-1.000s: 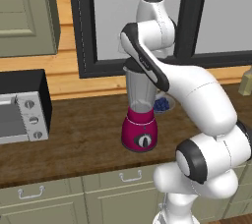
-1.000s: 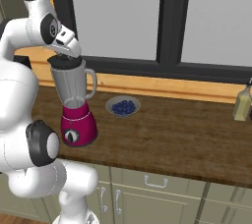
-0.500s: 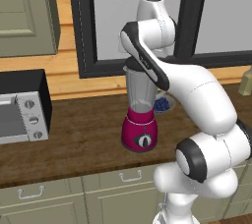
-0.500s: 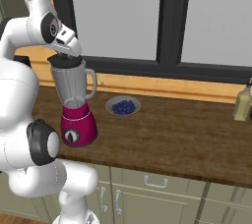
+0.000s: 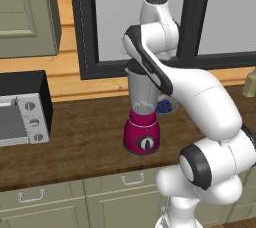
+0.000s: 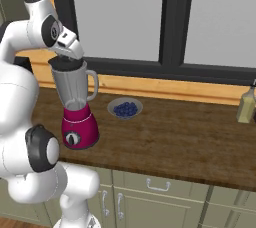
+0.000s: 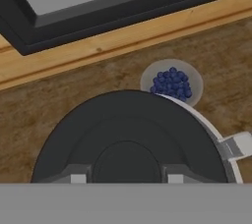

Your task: Close the lid blender by securely placing the lid on top.

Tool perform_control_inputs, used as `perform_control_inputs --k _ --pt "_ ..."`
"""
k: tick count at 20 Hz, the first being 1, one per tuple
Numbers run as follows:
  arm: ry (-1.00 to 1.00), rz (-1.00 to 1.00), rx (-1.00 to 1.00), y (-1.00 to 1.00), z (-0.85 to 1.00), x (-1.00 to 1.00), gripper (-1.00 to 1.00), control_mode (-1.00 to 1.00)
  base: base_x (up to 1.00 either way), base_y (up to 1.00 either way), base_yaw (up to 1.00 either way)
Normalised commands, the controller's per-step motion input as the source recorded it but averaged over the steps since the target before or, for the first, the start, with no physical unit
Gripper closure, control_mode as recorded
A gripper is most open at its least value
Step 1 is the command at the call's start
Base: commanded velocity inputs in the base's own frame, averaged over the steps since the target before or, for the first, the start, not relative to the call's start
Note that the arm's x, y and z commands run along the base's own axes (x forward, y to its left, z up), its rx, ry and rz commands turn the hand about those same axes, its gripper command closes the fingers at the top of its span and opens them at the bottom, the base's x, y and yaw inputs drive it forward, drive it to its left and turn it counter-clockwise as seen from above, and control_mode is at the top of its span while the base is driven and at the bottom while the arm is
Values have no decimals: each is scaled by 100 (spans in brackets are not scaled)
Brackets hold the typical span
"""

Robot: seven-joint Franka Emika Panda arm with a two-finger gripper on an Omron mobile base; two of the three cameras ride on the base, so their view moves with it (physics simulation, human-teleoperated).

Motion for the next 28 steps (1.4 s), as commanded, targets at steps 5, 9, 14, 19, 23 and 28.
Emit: perform_control_inputs --k 5,9,14,19,23,28 --pt "-4 0 0 -18 -28 0 100 -100 0 0 0" --pt "0 0 0 -26 -11 0 100 -100 0 0 0" --pt "0 0 0 -19 0 0 100 -100 0 0 0" --pt "2 0 0 -11 0 0 100 -100 0 0 0" --pt "7 1 -1 0 -3 -2 100 -100 0 0 0" --pt "10 3 -3 0 -19 -1 100 -100 0 0 0"
